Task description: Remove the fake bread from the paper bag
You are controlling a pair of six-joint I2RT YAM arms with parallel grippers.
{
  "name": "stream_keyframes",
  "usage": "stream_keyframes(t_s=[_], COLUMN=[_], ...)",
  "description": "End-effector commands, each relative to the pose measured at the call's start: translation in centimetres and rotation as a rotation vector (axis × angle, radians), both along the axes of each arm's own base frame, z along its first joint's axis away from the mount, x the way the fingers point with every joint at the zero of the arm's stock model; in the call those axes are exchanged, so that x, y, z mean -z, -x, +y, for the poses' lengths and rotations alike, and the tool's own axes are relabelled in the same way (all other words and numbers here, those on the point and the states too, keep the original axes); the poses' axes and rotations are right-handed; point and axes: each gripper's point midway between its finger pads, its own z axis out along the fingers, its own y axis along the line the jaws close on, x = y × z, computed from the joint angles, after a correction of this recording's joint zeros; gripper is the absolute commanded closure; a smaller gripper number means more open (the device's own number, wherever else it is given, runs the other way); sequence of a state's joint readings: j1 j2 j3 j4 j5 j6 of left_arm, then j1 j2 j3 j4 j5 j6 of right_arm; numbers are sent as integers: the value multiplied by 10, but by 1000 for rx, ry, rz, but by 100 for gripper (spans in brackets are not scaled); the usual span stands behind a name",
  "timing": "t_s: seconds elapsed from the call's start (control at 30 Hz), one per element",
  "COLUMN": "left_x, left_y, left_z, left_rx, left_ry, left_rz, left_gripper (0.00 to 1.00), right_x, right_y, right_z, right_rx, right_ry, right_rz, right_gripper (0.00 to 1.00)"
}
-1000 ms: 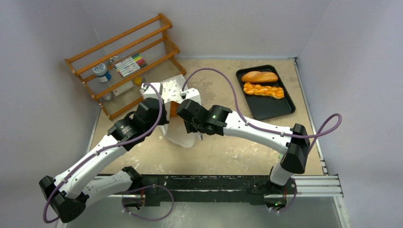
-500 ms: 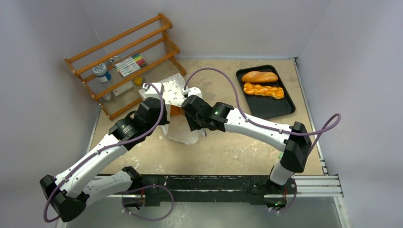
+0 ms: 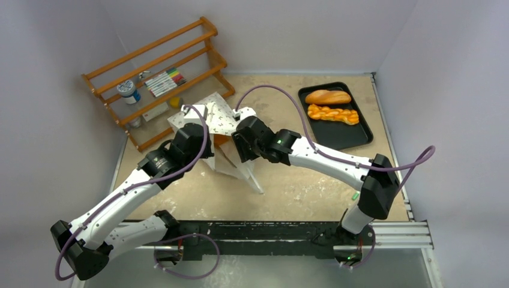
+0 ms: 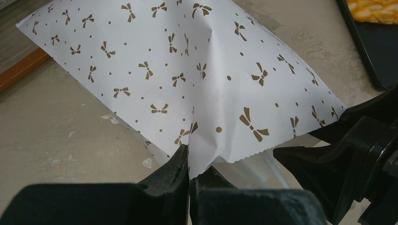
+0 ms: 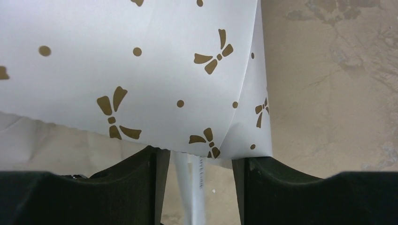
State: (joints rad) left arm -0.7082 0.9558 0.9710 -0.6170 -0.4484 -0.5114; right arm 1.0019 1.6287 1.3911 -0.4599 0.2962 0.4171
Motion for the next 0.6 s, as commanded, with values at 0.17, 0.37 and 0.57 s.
stream_keyframes(t_s=[0.17,0.37,0.57], left_x=[-30,-22,-34], left_y=[-3,-4,-11], left_z=[-2,-3,-11], left_rx=[11,13,30], left_ry=[38,24,33], left_rz=[-70,-55,-69], left_gripper=[100,100,100], right_x=[-13,-28,-23], right_y=[-15,-13,9], right_z=[8,4,15], right_rx=[-49,-24,-37], right_ry=[-94,-82,-46], right_rz=[-58,-117,-125], right_gripper=[47,46,46])
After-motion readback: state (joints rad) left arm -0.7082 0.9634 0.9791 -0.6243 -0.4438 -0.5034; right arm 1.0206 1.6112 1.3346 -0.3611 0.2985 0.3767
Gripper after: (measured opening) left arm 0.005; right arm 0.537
